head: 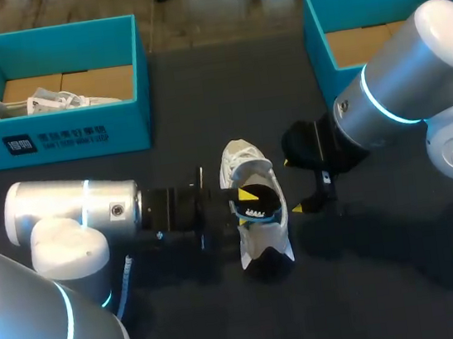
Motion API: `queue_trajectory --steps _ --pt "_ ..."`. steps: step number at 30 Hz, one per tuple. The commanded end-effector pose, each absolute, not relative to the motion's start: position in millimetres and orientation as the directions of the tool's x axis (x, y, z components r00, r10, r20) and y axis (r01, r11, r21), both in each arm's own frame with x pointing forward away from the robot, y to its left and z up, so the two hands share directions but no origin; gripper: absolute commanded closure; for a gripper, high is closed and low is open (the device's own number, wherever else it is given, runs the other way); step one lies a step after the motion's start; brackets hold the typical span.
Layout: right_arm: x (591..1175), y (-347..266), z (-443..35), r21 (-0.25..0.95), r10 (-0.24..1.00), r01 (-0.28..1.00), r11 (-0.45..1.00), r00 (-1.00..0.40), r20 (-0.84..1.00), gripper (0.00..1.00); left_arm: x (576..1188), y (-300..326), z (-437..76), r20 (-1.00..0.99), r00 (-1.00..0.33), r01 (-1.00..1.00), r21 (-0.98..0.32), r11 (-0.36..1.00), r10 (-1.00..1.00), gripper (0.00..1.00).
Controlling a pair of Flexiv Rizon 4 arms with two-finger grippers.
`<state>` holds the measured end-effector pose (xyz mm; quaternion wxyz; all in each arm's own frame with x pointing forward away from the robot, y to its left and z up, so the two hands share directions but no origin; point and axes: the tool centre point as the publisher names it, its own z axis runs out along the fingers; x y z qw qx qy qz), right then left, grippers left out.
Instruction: Take the shoe out of the shoebox, open the shoe tongue, remove and reinsert the insole, then place the shoe into the shoebox
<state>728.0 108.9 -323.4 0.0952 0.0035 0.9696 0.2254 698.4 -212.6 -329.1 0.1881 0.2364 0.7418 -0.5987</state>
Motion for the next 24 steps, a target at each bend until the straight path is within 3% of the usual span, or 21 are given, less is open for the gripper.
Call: queue_trajectory --steps 1,5,24 --pt "727.2 110.1 -324.5 0.436 0.052 -0.035 0.899 -0.981 -0.186 0.00 693.0 -213.6 -328.1 -0.566 -0.814 0.580 -0.798 0.161 0.126 0.83" --pt "727.2 110.1 -324.5 0.436 0.052 -0.035 0.899 -0.981 -0.186 0.00 688.8 -214.8 -330.5 -0.571 -0.810 0.586 -0.793 0.168 0.130 1.00" --pt "727.2 110.1 -324.5 0.436 0.052 -0.035 0.899 -0.981 -0.186 0.00 707.0 -216.2 -342.8 -0.624 -0.775 0.628 -0.744 0.227 0.098 1.00"
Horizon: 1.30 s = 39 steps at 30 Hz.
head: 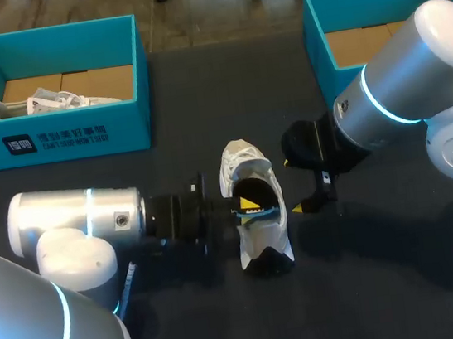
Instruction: Take the shoe out of the shoebox, open the shoe tongue, remove and reinsert the insole, then place the shoe into the shoebox
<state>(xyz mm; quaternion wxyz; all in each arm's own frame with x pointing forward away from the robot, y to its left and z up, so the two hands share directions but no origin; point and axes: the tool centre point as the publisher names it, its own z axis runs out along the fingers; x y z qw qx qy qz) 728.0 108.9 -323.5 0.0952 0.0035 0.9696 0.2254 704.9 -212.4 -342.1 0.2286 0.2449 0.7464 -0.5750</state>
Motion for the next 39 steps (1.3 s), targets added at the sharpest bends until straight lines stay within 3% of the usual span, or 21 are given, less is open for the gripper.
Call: queue_trajectory --steps 1,8,11,14,29,31,35,39 --pt "727.2 110.1 -324.5 0.436 0.052 -0.035 0.899 -0.981 -0.186 0.00 708.2 -215.8 -342.9 -0.629 -0.771 0.632 -0.737 0.240 0.098 1.00" --pt "727.2 110.1 -324.5 0.436 0.052 -0.035 0.899 -0.981 -0.186 0.00 710.5 -216.7 -339.1 -0.621 -0.779 0.622 -0.745 0.242 0.089 1.00" --pt "727.2 110.1 -324.5 0.436 0.052 -0.035 0.899 -0.981 -0.186 0.00 706.7 -214.8 -332.6 -0.618 -0.781 0.620 -0.749 0.233 0.092 0.71" --pt "727.2 110.1 -324.5 0.436 0.052 -0.035 0.899 -0.981 -0.186 0.00 703.1 -210.6 -325.2 -0.622 -0.777 0.625 -0.747 0.226 0.093 0.80" --pt "727.2 110.1 -324.5 0.436 0.052 -0.035 0.899 -0.981 -0.186 0.00 695.3 -203.1 -314.9 -0.589 -0.799 0.601 -0.768 0.223 0.123 0.71" --pt "727.2 110.1 -324.5 0.436 0.052 -0.035 0.899 -0.981 -0.186 0.00 693.5 -203.5 -316.4 -0.583 -0.802 0.597 -0.770 0.226 0.131 0.74" --pt "727.2 110.1 -324.5 0.436 0.052 -0.035 0.899 -0.981 -0.186 0.00 691.8 -206.3 -320.9 -0.581 -0.800 0.600 -0.764 0.236 0.152 1.00" --pt "727.2 110.1 -324.5 0.436 0.052 -0.035 0.899 -0.981 -0.186 0.00 693.9 -210.3 -329.2 -0.589 -0.789 0.614 -0.749 0.250 0.173 1.00"
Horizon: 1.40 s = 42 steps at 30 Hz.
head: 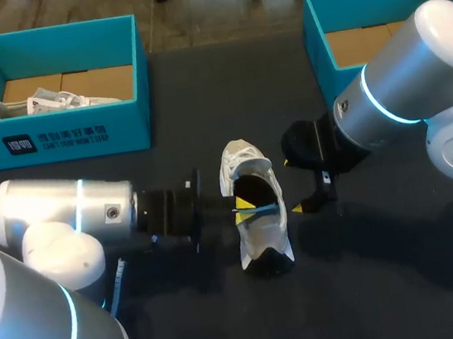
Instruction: Take the shoe out of the shoebox, open the shoe tongue, remove and reinsert the insole, then place the shoe into the shoebox
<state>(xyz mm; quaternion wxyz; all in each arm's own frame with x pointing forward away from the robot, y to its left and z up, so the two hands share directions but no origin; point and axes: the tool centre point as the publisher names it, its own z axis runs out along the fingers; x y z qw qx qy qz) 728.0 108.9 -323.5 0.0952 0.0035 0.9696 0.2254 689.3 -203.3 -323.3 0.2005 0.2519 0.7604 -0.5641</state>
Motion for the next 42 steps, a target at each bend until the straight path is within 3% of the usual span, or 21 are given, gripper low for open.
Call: queue_trajectory --steps 1,19,21,23,28,33,40,42 --pt "727.2 110.1 -324.5 0.436 0.052 -0.035 0.899 -0.981 -0.186 0.00 695.3 -210.9 -332.4 -0.588 -0.789 0.614 -0.747 0.255 0.176 1.00" --pt "727.2 110.1 -324.5 0.436 0.052 -0.035 0.899 -0.981 -0.186 0.00 714.9 -213.1 -355.6 -0.608 -0.778 0.625 -0.723 0.293 0.159 1.00" --pt "727.2 110.1 -324.5 0.436 0.052 -0.035 0.899 -0.981 -0.186 0.00 711.6 -211.8 -351.6 -0.609 -0.778 0.625 -0.726 0.288 0.153 0.80" --pt "727.2 110.1 -324.5 0.436 0.052 -0.035 0.899 -0.981 -0.186 0.00 709.5 -210.4 -346.4 -0.611 -0.777 0.626 -0.728 0.279 0.149 0.71" --pt "727.2 110.1 -324.5 0.436 0.052 -0.035 0.899 -0.981 -0.186 0.00 706.0 -205.9 -332.4 -0.622 -0.771 0.633 -0.726 0.269 0.137 0.73" --pt "727.2 110.1 -324.5 0.436 0.052 -0.035 0.899 -0.981 -0.186 0.00 701.3 -203.8 -329.7 -0.623 -0.769 0.636 -0.724 0.268 0.141 0.67" --pt "727.2 110.1 -324.5 0.436 0.052 -0.035 0.899 -0.981 -0.186 0.00 695.7 -201.9 -330.9 -0.617 -0.772 0.633 -0.726 0.267 0.152 0.74" --pt "727.2 110.1 -324.5 0.436 0.052 -0.035 0.899 -0.981 -0.186 0.00 693.0 -202.0 -333.0 -0.611 -0.775 0.630 -0.731 0.262 0.161 1.00"
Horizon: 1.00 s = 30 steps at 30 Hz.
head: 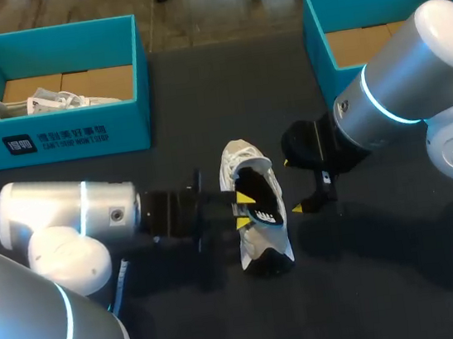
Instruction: Take the shoe out of the shoebox, open the shoe tongue, remove and reinsert the insole, then place the shoe into the shoebox
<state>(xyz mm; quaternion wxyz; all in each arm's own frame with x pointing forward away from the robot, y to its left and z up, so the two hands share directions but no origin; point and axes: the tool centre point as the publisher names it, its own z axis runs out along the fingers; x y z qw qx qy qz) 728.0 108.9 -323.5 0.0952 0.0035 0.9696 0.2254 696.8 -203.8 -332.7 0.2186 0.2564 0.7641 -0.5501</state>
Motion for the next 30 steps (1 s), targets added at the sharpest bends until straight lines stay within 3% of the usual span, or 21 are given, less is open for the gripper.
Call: queue_trajectory --steps 1,25,27,30 --pt "727.2 110.1 -324.5 0.436 0.052 -0.035 0.899 -0.981 -0.186 0.00 692.2 -202.2 -334.6 -0.611 -0.775 0.630 -0.731 0.262 0.162 1.00" --pt "727.2 110.1 -324.5 0.436 0.052 -0.035 0.899 -0.981 -0.186 0.00 723.4 -206.4 -361.9 -0.676 -0.713 0.701 -0.696 0.156 0.188 1.00" --pt "727.2 110.1 -324.5 0.436 0.052 -0.035 0.899 -0.981 -0.186 0.00 719.8 -206.3 -354.7 -0.676 -0.716 0.697 -0.703 0.137 0.175 0.73" --pt "727.2 110.1 -324.5 0.436 0.052 -0.035 0.899 -0.981 -0.186 0.00 714.8 -206.2 -344.3 -0.675 -0.718 0.695 -0.711 0.111 0.170 0.69"
